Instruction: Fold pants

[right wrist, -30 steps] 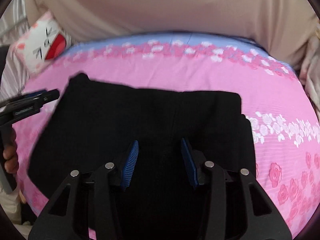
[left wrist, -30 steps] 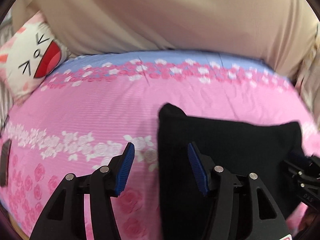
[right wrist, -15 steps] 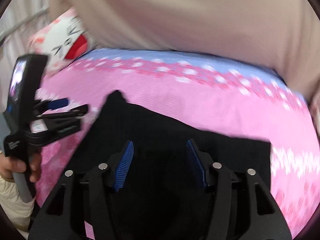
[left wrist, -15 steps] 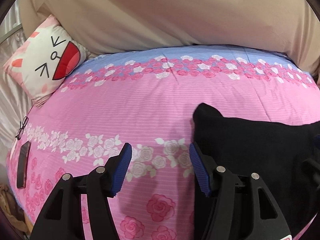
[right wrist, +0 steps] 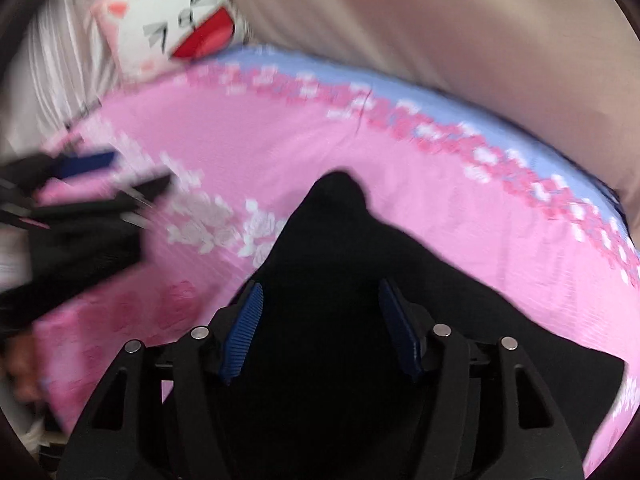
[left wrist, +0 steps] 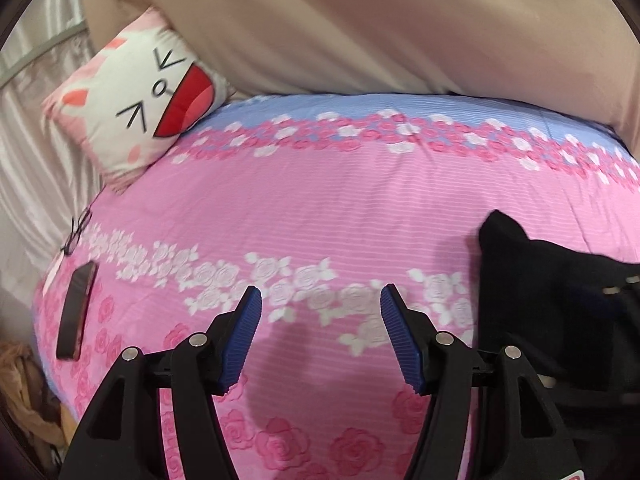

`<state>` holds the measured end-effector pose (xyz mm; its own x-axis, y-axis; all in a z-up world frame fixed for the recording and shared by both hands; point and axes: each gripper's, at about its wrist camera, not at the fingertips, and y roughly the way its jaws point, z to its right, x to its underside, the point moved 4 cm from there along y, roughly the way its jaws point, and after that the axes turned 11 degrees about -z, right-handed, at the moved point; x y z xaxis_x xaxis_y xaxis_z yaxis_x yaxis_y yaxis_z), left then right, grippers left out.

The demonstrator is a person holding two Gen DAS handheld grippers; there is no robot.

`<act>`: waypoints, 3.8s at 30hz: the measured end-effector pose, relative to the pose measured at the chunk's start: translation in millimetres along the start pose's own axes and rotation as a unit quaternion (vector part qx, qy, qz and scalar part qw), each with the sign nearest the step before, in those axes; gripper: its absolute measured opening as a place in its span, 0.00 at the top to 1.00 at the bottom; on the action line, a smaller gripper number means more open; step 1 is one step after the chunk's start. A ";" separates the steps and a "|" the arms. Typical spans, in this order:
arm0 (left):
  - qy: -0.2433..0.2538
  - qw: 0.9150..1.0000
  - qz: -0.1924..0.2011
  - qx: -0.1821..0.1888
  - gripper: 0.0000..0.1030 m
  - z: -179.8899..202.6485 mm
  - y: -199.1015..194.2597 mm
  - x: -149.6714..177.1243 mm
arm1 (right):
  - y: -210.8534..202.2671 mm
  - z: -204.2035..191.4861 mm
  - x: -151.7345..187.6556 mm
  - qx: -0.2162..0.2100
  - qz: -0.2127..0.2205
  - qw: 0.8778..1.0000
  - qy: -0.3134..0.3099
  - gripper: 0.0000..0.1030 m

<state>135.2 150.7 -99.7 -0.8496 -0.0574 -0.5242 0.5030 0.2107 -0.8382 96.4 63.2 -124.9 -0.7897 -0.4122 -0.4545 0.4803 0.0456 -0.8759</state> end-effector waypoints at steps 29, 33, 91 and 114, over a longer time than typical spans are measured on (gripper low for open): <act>0.123 0.990 0.009 0.069 0.31 117.8 -44.0 55.5 | -40.6 181.9 111.4 -0.027 0.020 0.974 0.223 0.41; 0.120 0.991 0.000 0.052 0.30 115.6 -35.7 57.8 | -78.4 190.9 117.8 -0.044 0.062 0.962 0.262 0.47; 0.105 0.994 0.012 0.023 0.10 117.9 -51.8 95.1 | -117.7 181.6 204.6 0.048 0.046 0.960 0.270 0.05; 0.075 0.992 0.023 0.095 0.05 102.3 -73.2 90.6 | -144.3 197.0 227.3 -0.070 0.076 0.948 0.299 0.27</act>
<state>37.7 30.3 -101.2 -0.8316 0.0965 -0.5469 0.5510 0.0206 -0.8342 -77.3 -216.4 -70.0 -0.8113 0.1977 -0.5502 0.5829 0.2016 -0.7871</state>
